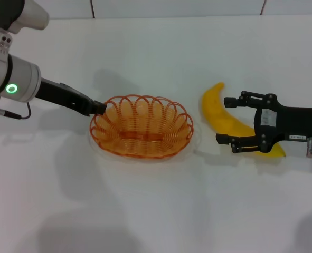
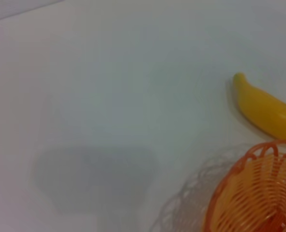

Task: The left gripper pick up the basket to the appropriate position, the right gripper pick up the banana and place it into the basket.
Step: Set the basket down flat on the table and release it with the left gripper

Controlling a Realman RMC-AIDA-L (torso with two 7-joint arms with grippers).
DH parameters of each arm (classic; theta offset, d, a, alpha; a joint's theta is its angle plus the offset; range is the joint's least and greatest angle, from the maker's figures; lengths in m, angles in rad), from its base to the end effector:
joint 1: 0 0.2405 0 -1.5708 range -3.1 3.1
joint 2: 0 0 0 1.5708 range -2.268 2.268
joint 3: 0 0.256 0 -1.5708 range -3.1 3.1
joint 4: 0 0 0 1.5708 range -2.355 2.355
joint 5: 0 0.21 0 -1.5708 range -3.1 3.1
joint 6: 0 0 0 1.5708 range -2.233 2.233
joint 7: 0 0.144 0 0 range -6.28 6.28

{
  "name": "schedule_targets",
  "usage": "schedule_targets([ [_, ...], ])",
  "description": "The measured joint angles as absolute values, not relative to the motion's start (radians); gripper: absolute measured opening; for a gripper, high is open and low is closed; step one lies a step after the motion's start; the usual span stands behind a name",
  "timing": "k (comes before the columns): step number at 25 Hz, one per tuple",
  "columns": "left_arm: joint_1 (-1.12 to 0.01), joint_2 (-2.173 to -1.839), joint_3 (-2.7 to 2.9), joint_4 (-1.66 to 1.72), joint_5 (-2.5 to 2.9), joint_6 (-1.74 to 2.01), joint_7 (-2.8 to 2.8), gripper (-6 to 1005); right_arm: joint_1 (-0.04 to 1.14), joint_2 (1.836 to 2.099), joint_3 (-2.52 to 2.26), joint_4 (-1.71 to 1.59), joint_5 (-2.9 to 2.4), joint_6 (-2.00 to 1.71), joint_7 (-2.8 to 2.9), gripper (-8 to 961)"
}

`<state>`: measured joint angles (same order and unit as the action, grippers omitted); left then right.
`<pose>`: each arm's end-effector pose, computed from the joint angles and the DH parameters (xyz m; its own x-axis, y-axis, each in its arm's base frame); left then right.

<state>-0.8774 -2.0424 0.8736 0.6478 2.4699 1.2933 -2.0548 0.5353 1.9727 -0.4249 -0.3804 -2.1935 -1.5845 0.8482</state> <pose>-0.2087 0.4145 -0.0181 0.7779 0.6265 0.0484 0.6148 -0.7430 -0.2644 0.3096 0.3071 0.0076 0.8949 -0.0807 -0.4389 -0.2316 -0.9246 -0.3023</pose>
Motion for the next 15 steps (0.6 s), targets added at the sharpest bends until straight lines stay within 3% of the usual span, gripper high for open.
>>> schedule_targets([
  [14,-0.879,-2.042,0.874,0.646,2.464,1.293,-2.081,40,0.535,1.973,-0.425,-0.380,-2.194,-1.585,0.848,819],
  [15,-0.879,-2.042,0.874,0.646,2.462,1.293,-2.083,83,0.535,1.973,-0.425,-0.380,-2.194,-1.585,0.848,819],
])
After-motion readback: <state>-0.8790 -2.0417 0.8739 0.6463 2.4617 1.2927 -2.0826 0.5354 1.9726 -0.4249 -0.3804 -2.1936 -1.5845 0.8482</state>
